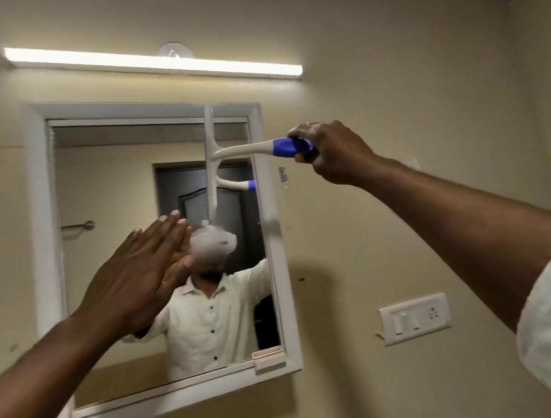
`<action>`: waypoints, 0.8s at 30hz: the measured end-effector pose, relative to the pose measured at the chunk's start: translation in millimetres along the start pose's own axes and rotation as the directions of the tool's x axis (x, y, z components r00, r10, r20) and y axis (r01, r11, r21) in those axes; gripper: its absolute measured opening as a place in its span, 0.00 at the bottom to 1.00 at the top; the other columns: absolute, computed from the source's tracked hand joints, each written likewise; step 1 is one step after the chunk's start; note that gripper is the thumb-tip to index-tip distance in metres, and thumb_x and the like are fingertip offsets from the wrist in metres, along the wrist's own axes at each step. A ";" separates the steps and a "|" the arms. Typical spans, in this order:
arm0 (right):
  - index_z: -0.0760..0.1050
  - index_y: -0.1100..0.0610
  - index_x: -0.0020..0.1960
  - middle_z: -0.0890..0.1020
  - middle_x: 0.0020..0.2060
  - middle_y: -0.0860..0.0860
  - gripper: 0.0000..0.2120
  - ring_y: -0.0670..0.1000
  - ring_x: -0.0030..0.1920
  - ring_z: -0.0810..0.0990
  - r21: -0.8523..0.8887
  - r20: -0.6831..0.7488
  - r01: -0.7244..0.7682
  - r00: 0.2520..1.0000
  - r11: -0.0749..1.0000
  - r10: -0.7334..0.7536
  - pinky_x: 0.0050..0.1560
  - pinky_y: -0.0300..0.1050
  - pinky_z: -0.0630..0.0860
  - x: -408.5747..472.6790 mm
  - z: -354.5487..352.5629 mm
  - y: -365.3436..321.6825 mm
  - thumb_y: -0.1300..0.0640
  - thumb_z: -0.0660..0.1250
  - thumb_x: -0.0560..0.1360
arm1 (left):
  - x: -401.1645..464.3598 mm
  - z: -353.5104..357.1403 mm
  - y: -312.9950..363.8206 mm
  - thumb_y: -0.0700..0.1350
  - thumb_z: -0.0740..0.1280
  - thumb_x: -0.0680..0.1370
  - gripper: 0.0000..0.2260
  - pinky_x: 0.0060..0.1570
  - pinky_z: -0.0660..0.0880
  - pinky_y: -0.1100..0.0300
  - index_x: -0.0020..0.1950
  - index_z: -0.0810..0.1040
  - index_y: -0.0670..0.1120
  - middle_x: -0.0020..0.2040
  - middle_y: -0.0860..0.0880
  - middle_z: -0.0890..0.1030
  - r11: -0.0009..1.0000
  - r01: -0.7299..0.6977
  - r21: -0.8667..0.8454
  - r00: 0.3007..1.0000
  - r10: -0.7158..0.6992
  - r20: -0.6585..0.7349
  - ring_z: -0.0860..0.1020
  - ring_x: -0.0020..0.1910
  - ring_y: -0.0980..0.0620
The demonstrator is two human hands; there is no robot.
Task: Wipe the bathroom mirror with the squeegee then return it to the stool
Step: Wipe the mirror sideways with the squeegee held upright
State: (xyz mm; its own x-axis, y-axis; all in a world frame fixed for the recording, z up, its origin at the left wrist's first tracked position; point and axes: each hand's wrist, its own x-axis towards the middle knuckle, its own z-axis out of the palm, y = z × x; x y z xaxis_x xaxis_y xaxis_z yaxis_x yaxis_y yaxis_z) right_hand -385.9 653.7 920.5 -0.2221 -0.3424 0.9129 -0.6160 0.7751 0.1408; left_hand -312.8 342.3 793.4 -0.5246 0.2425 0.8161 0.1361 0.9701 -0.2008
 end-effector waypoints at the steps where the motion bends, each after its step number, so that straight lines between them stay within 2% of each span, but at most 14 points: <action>1: 0.74 0.55 0.64 0.81 0.54 0.55 0.19 0.55 0.49 0.78 0.015 0.003 0.008 1.000 1.000 -0.008 0.49 0.49 0.74 -0.3 8.5 -8.0 0.63 0.67 0.73 | -6.1 -4.1 -4.0 0.67 0.37 0.73 0.32 0.73 0.43 0.61 0.74 0.40 0.54 0.75 0.59 0.43 1.000 0.012 0.011 1.000 -0.012 0.003 0.44 0.74 0.62; 4: 0.74 0.55 0.63 0.82 0.54 0.56 0.20 0.56 0.50 0.79 0.078 0.025 0.059 0.998 0.995 -0.061 0.46 0.49 0.74 -1.9 39.3 -42.2 0.64 0.68 0.72 | -31.1 -19.8 -30.5 0.64 0.39 0.75 0.30 0.74 0.44 0.58 0.74 0.39 0.53 0.76 0.56 0.44 0.994 0.077 0.083 0.997 -0.079 0.018 0.44 0.75 0.60; 7: 0.74 0.56 0.62 0.81 0.52 0.56 0.21 0.57 0.49 0.79 0.128 0.052 0.127 0.990 0.984 -0.135 0.43 0.45 0.70 -4.4 66.8 -76.2 0.63 0.70 0.70 | -54.0 -39.2 -60.8 0.63 0.42 0.76 0.30 0.74 0.45 0.57 0.75 0.42 0.52 0.77 0.54 0.46 0.976 0.159 0.149 0.986 -0.165 0.033 0.45 0.75 0.59; 12: 0.73 0.54 0.65 0.81 0.51 0.54 0.22 0.55 0.49 0.79 0.186 0.052 0.193 0.977 0.963 -0.206 0.47 0.49 0.74 -6.2 101.8 -127.0 0.60 0.71 0.71 | -89.1 -70.7 -101.9 0.64 0.41 0.76 0.32 0.72 0.43 0.59 0.76 0.47 0.50 0.77 0.53 0.47 0.932 0.262 0.251 0.961 -0.276 0.024 0.47 0.75 0.57; 15: 0.73 0.54 0.65 0.81 0.52 0.54 0.21 0.55 0.50 0.78 0.218 0.044 0.193 0.977 0.957 -0.207 0.51 0.53 0.76 -4.7 113.8 -147.3 0.58 0.70 0.73 | -104.3 -80.4 -116.6 0.63 0.42 0.77 0.31 0.73 0.43 0.59 0.76 0.46 0.50 0.78 0.53 0.47 0.918 0.279 0.283 0.953 -0.302 0.038 0.46 0.76 0.57; 24: 0.72 0.55 0.66 0.81 0.54 0.56 0.20 0.56 0.52 0.77 0.246 0.093 0.165 0.977 0.955 -0.193 0.54 0.53 0.73 -7.8 137.5 -170.9 0.58 0.68 0.74 | -121.8 -81.2 -135.6 0.62 0.42 0.78 0.30 0.72 0.41 0.61 0.76 0.44 0.51 0.78 0.54 0.46 0.917 0.280 0.284 0.951 -0.306 0.050 0.46 0.76 0.58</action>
State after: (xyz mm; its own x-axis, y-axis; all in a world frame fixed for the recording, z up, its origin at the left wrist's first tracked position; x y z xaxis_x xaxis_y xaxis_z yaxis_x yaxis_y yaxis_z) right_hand -382.8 450.9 836.6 -0.1683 -0.5329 0.8293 -0.8109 0.5532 0.1909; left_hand -199.1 180.7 765.2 -0.5827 -0.0662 0.8100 -0.2607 0.9592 -0.1091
